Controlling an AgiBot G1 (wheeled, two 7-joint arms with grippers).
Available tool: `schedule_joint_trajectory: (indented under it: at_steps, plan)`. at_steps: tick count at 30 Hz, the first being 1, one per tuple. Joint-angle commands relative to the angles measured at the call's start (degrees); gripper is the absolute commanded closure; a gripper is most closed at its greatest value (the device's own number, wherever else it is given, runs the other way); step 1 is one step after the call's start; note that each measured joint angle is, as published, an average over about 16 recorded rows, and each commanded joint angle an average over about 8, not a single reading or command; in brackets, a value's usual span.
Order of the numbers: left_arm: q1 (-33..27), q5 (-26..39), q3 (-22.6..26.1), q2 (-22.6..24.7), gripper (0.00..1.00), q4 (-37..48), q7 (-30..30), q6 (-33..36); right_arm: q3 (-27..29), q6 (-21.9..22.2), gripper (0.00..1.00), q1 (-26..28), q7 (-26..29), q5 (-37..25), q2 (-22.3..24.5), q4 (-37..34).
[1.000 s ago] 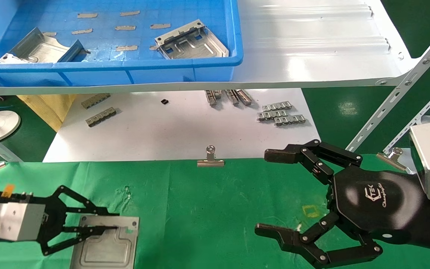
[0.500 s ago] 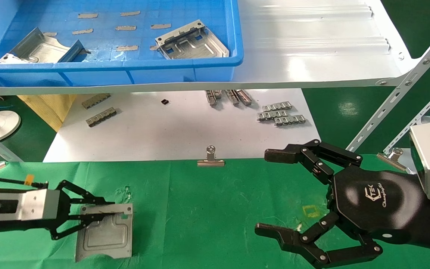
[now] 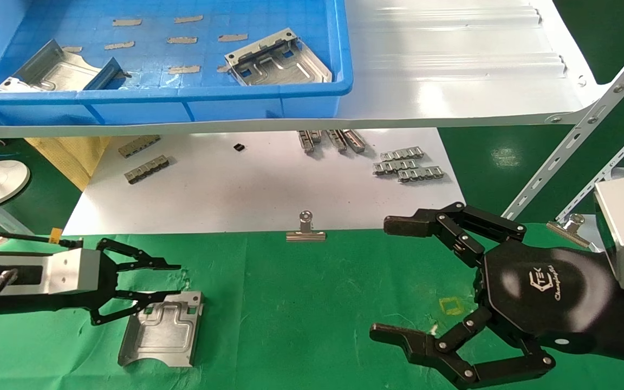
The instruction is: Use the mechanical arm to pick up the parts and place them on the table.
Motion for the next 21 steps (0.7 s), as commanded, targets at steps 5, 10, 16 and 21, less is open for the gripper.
schedule_joint_trajectory:
  at_steps: [5, 10, 16, 21]
  plan:
    - [1.96, -4.27, -1.16, -1.46, 0.00, -0.99, -6.75, 1.15, 0.00, 0.00, 0.00, 0.00, 0.00, 0.00, 0.00, 0.00]
    - [4.61, -8.23, -2.29, -2.85, 0.00, -2.70, -11.07, 1.37, 0.00, 0.01, 0.00, -0.01, 0.00, 0.01, 0.01, -0.01]
    - [4.81, -8.51, -2.41, -2.95, 0.00, -2.93, -11.03, 1.37, 0.00, 0.01, 0.00, -0.01, -0.01, 0.01, 0.01, -0.01]
    - [4.84, -7.91, -2.89, -2.91, 0.00, -3.70, -11.31, 1.23, 0.00, 0.01, 0.00, -0.01, -0.01, 0.01, 0.01, -0.01]
